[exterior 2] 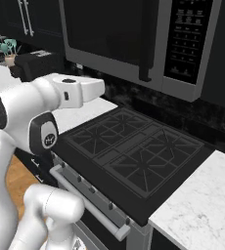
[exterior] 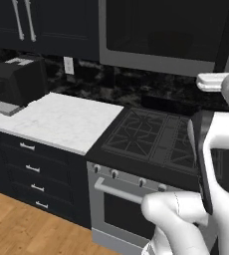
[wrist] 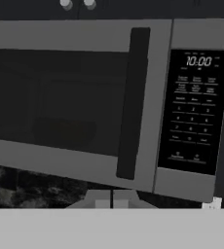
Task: Pick the sweet potato from the sink and place it in the bowl. Then pick the bowl and place it in the microwave. Then close the microwave door and press the start button.
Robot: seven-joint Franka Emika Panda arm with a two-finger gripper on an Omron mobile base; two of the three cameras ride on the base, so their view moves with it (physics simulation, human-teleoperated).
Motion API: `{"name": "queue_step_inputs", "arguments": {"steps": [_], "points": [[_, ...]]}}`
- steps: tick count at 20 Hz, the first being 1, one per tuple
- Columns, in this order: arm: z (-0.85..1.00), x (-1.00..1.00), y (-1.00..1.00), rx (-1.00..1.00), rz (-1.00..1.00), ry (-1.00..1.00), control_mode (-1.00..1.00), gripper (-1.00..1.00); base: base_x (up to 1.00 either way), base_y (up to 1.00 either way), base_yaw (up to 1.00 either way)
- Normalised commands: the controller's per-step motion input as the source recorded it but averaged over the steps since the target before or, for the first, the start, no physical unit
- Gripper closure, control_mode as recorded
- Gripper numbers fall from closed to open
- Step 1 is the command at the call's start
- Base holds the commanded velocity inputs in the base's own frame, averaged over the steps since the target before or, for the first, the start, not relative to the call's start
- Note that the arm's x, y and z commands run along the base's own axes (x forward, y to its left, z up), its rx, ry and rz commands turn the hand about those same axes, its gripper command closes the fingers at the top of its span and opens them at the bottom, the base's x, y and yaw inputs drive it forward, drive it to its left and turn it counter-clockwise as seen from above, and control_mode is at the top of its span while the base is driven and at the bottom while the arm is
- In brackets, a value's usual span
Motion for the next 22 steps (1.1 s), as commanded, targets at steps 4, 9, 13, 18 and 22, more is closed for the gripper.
{"name": "queue_step_inputs", "arguments": {"steps": [4,9,13,18,22], "points": [[0.27,-0.42,-0.26,-0.04,0.0,0.0,-1.0,1.0,0.0,0.0,0.0],[-0.04,-0.02,-0.38,0.03,0.0,0.0,-1.0,1.0,0.0,0.0,0.0],[0.0,0.14,-0.49,0.04,0.0,0.0,-1.0,1.0,0.0,0.0,0.0],[0.03,0.17,-0.25,0.0,0.0,0.0,-1.0,1.0,0.0,0.0,0.0],[0.01,0.24,-0.19,0.0,0.0,0.0,-1.0,1.0,0.0,0.0,0.0]]}}
